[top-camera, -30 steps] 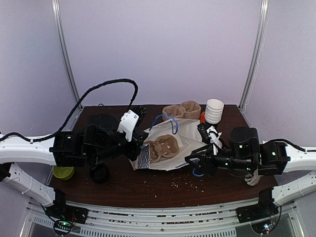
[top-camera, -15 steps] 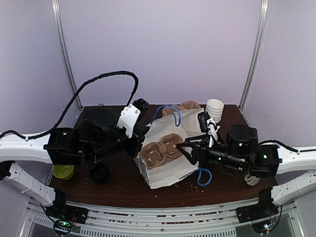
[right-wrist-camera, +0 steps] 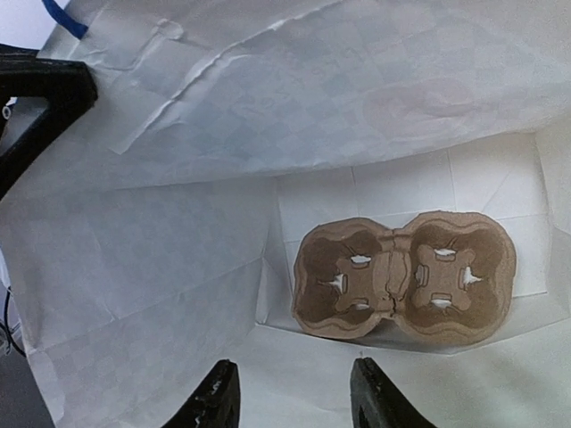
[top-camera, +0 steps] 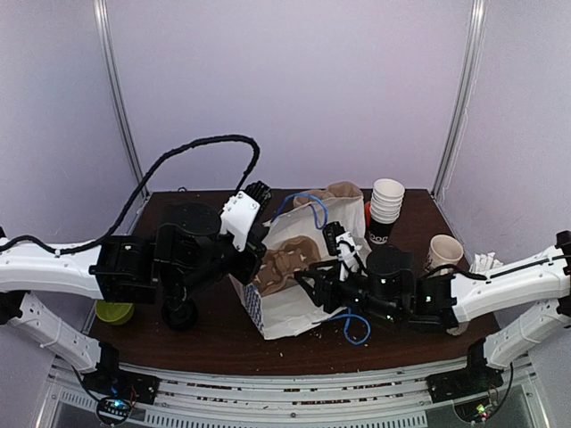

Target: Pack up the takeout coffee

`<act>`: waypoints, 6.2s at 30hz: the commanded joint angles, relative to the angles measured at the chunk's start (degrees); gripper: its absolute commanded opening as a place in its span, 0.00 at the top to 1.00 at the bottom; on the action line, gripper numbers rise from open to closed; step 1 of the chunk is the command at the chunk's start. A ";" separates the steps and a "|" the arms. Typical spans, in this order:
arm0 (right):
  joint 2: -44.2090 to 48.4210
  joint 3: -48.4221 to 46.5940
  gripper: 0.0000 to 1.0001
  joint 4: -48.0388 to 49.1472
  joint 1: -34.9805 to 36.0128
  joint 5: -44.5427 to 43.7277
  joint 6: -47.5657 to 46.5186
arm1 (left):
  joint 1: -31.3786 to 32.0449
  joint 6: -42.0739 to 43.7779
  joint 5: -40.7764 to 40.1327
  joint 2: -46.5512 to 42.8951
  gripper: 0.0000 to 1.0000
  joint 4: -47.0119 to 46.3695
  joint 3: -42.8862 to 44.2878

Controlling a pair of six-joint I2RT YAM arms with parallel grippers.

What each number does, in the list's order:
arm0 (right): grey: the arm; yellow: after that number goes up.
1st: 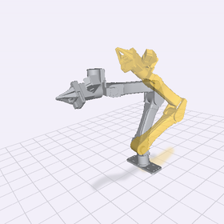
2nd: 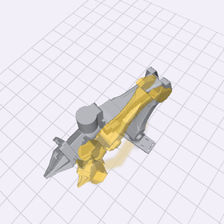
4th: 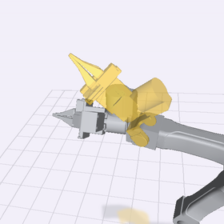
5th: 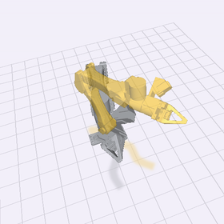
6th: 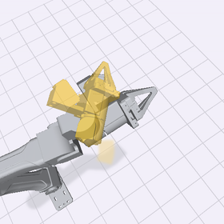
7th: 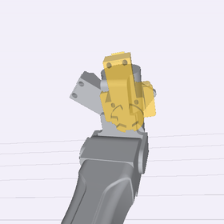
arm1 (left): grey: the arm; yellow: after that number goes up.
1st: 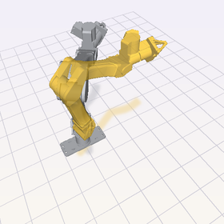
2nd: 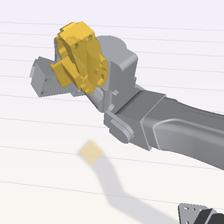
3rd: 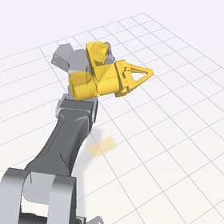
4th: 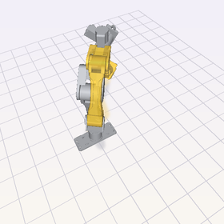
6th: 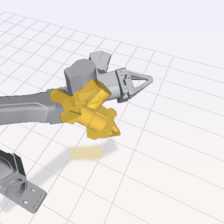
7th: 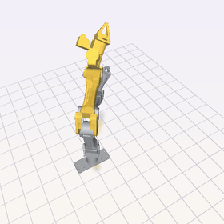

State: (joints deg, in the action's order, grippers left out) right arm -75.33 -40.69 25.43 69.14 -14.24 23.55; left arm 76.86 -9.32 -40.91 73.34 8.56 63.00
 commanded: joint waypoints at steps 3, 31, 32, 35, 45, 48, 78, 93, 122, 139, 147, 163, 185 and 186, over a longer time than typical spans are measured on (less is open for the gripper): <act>-2.11 1.98 0.52 11.53 0.91 -3.57 0.37 | 1.09 3.12 -5.38 1.29 1.00 -6.20 -1.38; -29.51 -9.11 0.36 23.73 -2.63 -12.85 3.43 | 3.03 2.39 0.85 1.21 1.00 -11.57 -2.04; -30.00 -9.81 0.36 23.97 -2.88 -13.12 3.67 | 3.03 2.03 0.90 1.36 1.00 -11.55 -1.92; -31.12 -10.82 0.35 24.78 -3.47 -12.80 3.75 | 2.99 1.14 0.84 1.51 1.00 -11.46 -1.87; -35.48 -15.23 0.36 21.97 -4.84 -15.96 3.04 | 3.01 -1.92 3.96 1.77 1.00 -11.40 -1.57; -34.96 -14.54 0.35 19.79 -4.80 -15.56 2.36 | 3.02 -1.92 1.98 2.48 1.00 -10.51 -1.74; -39.56 -11.53 0.47 22.50 -6.44 -20.20 1.06 | 3.03 -6.73 13.21 3.31 1.00 -11.67 -1.04; -38.57 -8.51 0.82 29.16 -7.03 -18.18 -1.22 | 3.01 -8.54 7.26 2.40 1.00 -8.43 0.16; -44.45 -8.06 0.76 44.22 -8.05 -13.15 1.51 | 2.15 -16.10 12.43 4.44 1.00 -10.45 1.68; -36.80 -2.40 0.25 39.78 -7.79 -7.65 2.51 | 1.16 -18.51 8.52 4.34 1.00 -7.25 0.89; -24.81 3.74 0.18 27.63 -4.06 -2.30 0.26 | 0.05 -19.64 6.09 3.15 1.00 -7.21 -1.47; -31.01 -1.53 0.80 21.50 -5.94 -2.02 6.08 | 0.04 -17.52 13.25 1.29 1.00 -8.44 -3.12; -42.99 -13.86 0.86 23.06 -10.60 -10.33 10.89 | 0.02 -20.14 22.97 3.48 1.00 -10.48 -0.38; -43.09 -14.09 0.86 23.13 -10.59 -11.97 11.12 | 0.02 -20.31 23.07 3.48 1.00 -10.57 -0.34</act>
State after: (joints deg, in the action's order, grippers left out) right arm -117.12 -52.97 48.99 59.59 -19.49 32.80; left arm 76.53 -27.66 -21.93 76.69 3.05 60.42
